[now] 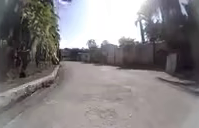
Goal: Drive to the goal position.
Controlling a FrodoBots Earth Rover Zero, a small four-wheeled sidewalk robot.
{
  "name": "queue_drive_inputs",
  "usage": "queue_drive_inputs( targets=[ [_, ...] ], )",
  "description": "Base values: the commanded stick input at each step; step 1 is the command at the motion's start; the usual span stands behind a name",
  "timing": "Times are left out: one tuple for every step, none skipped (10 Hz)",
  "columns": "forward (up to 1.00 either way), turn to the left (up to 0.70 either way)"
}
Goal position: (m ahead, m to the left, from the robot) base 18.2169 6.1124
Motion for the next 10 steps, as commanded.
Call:
queue_drive_inputs(
  targets=[
    [0.85,0.33],
    [0.85,0.16],
    [0.85,0.02],
    [0.85,0.0],
    [0.85,0.0],
    [0.85,0.0],
    [0.85,0.0],
    [0.85,0.0],
    [0.85,0.0],
    [0.85,0.0]
  ],
)
